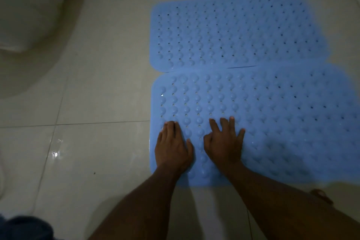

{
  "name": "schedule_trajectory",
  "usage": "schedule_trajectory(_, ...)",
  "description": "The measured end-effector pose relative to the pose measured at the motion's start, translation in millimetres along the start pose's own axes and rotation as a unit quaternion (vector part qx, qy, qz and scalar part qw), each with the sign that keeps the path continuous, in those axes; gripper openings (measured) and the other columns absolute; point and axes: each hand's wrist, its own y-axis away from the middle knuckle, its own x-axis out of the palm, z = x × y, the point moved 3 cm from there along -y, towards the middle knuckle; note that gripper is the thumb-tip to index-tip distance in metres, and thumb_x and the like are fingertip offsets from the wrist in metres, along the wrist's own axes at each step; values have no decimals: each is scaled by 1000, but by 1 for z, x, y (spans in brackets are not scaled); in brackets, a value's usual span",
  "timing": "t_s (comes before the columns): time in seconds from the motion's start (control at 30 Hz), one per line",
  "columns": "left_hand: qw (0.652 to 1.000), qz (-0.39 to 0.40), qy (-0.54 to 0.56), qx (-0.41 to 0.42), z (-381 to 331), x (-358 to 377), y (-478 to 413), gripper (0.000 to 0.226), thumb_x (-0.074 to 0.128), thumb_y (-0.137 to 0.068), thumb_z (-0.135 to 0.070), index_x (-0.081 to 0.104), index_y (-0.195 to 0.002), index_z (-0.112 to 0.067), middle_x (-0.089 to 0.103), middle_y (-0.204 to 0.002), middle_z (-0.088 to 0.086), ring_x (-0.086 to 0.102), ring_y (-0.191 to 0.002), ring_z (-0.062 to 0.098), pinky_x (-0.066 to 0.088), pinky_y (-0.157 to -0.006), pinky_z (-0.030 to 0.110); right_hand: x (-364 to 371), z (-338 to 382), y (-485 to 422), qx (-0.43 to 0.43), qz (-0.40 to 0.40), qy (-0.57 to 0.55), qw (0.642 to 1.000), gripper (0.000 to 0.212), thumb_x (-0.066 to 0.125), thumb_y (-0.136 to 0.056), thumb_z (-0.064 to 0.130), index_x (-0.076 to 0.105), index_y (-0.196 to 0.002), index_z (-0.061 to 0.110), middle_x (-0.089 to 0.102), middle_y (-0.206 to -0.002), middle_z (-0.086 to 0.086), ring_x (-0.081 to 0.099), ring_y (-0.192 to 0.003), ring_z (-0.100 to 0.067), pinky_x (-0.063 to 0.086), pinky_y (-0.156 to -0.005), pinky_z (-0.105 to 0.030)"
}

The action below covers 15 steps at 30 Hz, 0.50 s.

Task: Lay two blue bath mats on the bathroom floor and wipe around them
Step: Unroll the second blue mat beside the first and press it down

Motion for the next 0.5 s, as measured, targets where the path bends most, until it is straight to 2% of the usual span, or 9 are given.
schedule_trajectory(0.07,1000,15,-16,15,1,-6,-5,67,49,-89,-38,42,-145,-2,43,-145,14,44,-135,32,39,-109,40,-6,5,-3,10,15,-1,1000,59,34,-77,37,69,-121,18,62,-125,-14,49,-134,-41,36,-99,-71)
schedule_trajectory(0.13,999,27,-26,27,1,-14,-13,56,50,-93,-34,44,-140,-5,44,-140,11,45,-130,29,40,-103,38,-10,8,-7,15,35,1,999,62,29,-77,39,69,-120,18,60,-125,-13,46,-135,-40,36,-100,-70)
schedule_trajectory(0.23,998,51,-40,27,0,-21,-17,45,47,-98,-32,43,-137,-9,43,-137,8,46,-127,26,40,-101,36,-14,8,-9,13,70,8,997,69,24,-76,43,64,-127,21,53,-133,-11,37,-140,-37,32,-104,-69)
schedule_trajectory(0.33,997,70,-36,22,-4,-26,-16,45,49,-94,-25,43,-135,-9,42,-139,8,45,-128,26,37,-104,35,-13,6,-8,8,124,12,992,60,36,-80,44,55,-134,25,42,-143,-7,27,-145,-34,28,-108,-68)
schedule_trajectory(0.43,996,81,-27,17,-3,-31,-19,41,49,-91,-20,46,-131,-8,43,-136,8,47,-126,28,36,-106,35,-15,8,-16,7,141,22,990,47,49,-85,43,56,-129,27,38,-141,-4,26,-144,-32,30,-107,-67)
schedule_trajectory(0.5,996,84,-16,20,-2,-30,-14,49,49,-90,-20,42,-137,-9,39,-142,10,45,-131,29,35,-109,35,-16,9,-20,8,156,20,988,45,50,-86,44,55,-129,28,36,-142,-3,25,-144,-31,30,-107,-67)
